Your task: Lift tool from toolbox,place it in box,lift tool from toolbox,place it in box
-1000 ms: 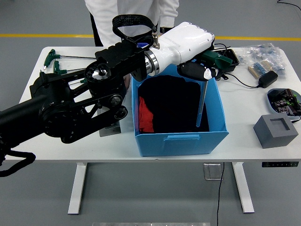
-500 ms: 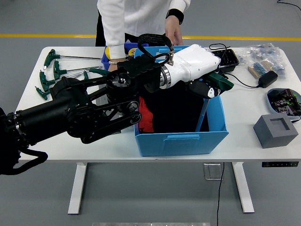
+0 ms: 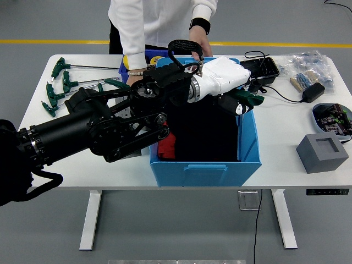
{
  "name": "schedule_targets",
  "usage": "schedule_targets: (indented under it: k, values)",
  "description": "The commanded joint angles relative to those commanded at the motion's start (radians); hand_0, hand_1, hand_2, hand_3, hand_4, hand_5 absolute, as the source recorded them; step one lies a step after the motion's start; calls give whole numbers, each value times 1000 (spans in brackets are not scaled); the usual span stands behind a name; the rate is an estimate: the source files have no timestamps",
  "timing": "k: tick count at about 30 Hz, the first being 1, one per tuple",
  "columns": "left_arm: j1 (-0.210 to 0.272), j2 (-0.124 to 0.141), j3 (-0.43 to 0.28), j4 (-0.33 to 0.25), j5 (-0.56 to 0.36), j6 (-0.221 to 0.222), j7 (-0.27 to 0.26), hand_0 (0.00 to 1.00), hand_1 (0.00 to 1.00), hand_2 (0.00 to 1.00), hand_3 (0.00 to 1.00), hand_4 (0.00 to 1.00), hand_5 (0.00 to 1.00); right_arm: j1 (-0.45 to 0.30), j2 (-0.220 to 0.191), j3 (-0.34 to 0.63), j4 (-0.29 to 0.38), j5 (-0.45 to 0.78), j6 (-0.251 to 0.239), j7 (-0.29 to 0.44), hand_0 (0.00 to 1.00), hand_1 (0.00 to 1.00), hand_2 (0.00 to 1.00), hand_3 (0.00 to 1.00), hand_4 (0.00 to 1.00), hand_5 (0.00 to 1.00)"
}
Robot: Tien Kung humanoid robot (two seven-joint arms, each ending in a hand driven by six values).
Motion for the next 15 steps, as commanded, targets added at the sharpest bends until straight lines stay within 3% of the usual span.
schedule_targets:
  k: [1,9,15]
  values:
    - [-4,0,-2,10,4,0,0,341,426,479,503,681,627,1,0,-2,0,1,-1,0,676,644,718,577,782,725]
    - [-25,0,-16,89,11,8,-9,354,460,527,541,688,620,7,-2,-23,3,13,-4,0,676,643,718,577,782,725]
    - [-28,0,-30,82,9,36,-30,378,502,565,584,706,633,10,-5,-32,4,13,-4,0,676,644,718,577,782,724]
